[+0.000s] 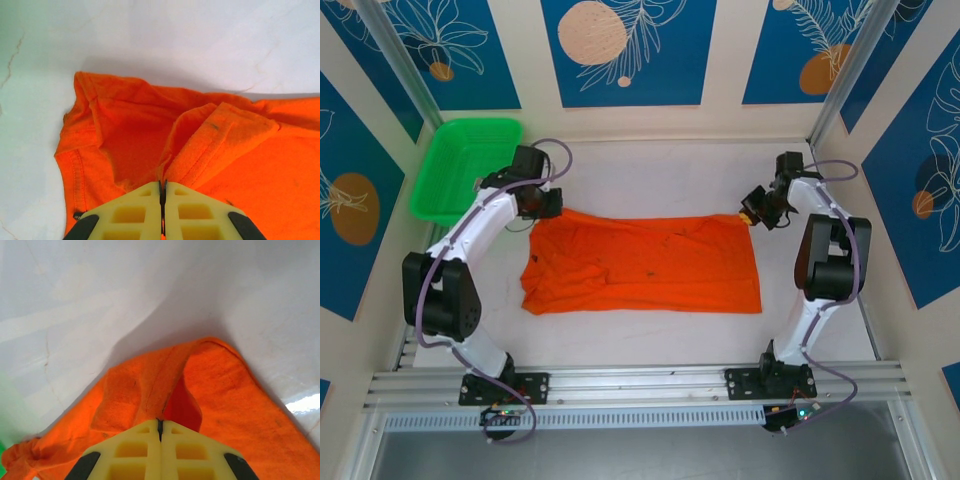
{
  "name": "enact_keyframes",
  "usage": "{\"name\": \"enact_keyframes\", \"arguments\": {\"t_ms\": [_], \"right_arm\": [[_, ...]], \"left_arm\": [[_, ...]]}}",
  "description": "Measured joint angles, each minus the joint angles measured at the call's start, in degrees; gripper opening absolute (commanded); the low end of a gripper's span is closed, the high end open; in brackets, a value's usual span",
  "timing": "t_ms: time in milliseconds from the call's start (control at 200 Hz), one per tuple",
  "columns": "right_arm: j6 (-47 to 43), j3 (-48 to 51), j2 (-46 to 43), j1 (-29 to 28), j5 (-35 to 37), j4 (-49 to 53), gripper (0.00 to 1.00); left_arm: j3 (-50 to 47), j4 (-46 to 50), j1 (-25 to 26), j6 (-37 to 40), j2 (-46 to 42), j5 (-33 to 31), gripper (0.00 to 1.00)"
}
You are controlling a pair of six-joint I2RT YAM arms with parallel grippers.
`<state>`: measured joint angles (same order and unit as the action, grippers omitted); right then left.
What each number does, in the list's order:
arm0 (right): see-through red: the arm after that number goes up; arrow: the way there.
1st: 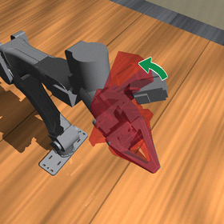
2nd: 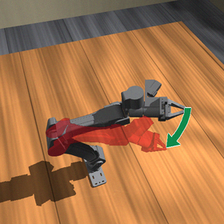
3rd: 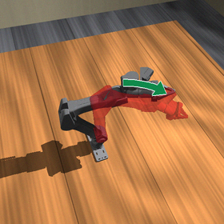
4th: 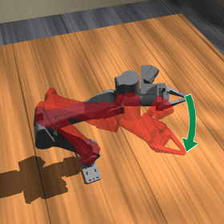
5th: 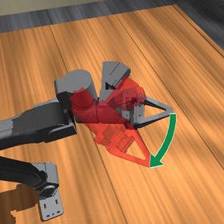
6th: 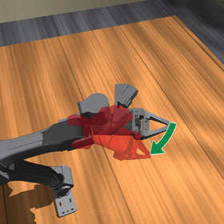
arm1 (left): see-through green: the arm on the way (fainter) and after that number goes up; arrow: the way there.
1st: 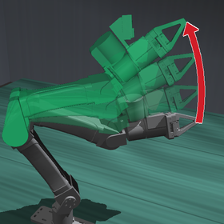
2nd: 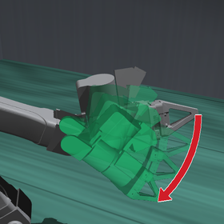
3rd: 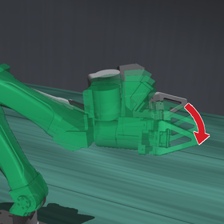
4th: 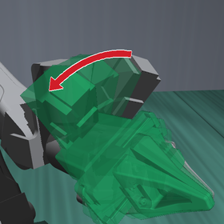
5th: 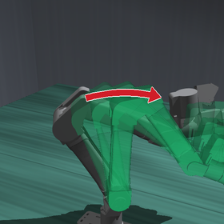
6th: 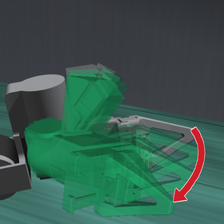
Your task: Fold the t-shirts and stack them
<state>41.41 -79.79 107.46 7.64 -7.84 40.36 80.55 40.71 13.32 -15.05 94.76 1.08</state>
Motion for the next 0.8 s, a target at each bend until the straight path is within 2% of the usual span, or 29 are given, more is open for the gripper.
{"name": "enact_keyframes", "arguments": {"t_ms": [230,565,800], "right_arm": [[-0.48,0.79,-5.75,1.86,-1.44,1.53,0.00],[-4.72,6.16,-10.51,5.99,-1.86,6.58,0.00],[-6.69,10.19,-10.51,6.27,-1.64,7.23,0.00]], "left_arm": [[1.62,1.11,-0.02,0.85,-1.40,-0.50,0.07],[-10.99,3.98,0.00,0.72,-12.90,-3.04,0.09],[-18.69,4.31,0.00,-0.52,-15.61,-3.02,0.10]]}}
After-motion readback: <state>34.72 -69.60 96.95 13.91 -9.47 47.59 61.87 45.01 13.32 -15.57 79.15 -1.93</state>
